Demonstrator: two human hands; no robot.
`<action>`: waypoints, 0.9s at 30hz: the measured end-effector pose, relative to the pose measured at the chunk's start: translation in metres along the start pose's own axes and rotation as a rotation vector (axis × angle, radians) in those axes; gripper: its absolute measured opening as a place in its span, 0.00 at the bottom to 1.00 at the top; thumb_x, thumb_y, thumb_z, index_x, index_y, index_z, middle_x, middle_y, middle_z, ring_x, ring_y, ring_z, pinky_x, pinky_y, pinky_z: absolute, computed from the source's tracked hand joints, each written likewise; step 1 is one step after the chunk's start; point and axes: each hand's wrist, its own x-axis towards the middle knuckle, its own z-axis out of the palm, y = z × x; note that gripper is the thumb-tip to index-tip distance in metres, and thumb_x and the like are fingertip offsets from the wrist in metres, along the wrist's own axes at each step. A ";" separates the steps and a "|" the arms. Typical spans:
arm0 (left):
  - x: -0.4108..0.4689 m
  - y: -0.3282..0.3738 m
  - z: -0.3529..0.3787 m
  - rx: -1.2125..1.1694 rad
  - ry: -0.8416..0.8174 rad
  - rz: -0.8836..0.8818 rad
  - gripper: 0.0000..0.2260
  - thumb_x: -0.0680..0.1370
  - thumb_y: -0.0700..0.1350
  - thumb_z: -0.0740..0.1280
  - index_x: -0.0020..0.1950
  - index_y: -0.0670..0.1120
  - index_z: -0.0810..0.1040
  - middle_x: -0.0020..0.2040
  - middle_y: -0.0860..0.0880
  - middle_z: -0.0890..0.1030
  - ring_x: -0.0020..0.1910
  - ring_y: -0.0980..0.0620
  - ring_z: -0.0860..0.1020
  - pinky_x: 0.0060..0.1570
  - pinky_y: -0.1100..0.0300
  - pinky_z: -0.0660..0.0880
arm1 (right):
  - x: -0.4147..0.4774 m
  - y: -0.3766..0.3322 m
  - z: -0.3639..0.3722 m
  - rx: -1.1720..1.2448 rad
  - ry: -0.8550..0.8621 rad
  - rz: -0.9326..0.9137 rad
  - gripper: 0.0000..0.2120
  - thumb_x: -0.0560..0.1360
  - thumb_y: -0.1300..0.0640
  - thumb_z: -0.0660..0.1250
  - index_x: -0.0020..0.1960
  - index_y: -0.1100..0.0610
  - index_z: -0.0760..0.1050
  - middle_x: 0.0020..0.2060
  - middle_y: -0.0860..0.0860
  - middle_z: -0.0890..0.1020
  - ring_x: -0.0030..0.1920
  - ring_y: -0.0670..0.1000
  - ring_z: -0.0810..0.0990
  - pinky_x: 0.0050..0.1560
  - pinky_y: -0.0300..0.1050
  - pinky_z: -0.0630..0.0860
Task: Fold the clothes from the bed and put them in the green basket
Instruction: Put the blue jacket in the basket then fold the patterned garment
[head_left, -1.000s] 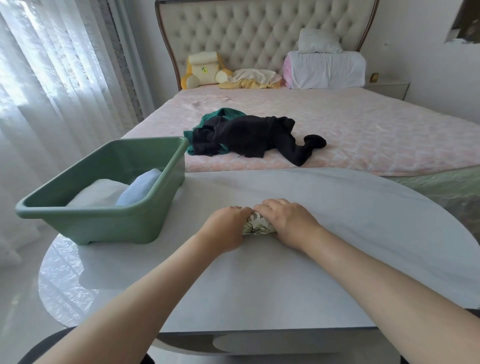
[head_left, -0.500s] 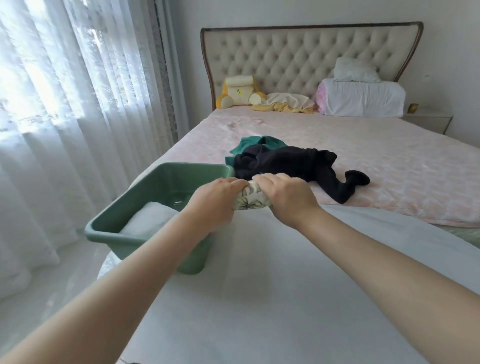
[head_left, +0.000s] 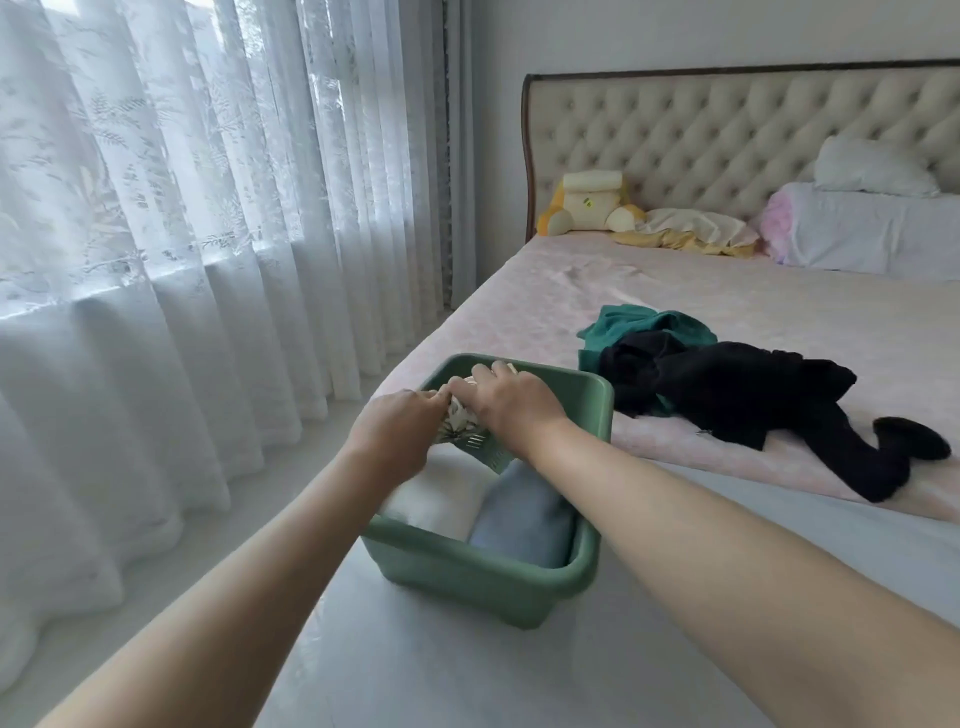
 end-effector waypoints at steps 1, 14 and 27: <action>0.001 -0.003 0.004 0.053 -0.045 -0.002 0.23 0.78 0.38 0.60 0.73 0.48 0.66 0.57 0.50 0.81 0.55 0.46 0.80 0.43 0.57 0.70 | 0.006 -0.008 0.003 -0.013 -0.019 0.019 0.15 0.66 0.62 0.69 0.51 0.49 0.78 0.36 0.50 0.78 0.34 0.52 0.79 0.24 0.43 0.69; 0.000 0.005 0.019 -0.195 -0.256 0.080 0.15 0.83 0.57 0.50 0.58 0.53 0.73 0.57 0.48 0.80 0.54 0.46 0.75 0.59 0.54 0.65 | -0.002 -0.004 0.003 0.664 -0.600 0.613 0.19 0.80 0.54 0.57 0.69 0.58 0.71 0.67 0.61 0.74 0.67 0.63 0.73 0.63 0.49 0.72; -0.008 -0.002 0.021 -0.377 -0.255 -0.053 0.20 0.82 0.54 0.57 0.73 0.50 0.68 0.65 0.45 0.77 0.64 0.43 0.72 0.61 0.54 0.65 | 0.036 -0.031 0.028 1.741 -0.305 1.162 0.61 0.56 0.58 0.81 0.80 0.46 0.50 0.67 0.52 0.73 0.61 0.56 0.78 0.58 0.55 0.81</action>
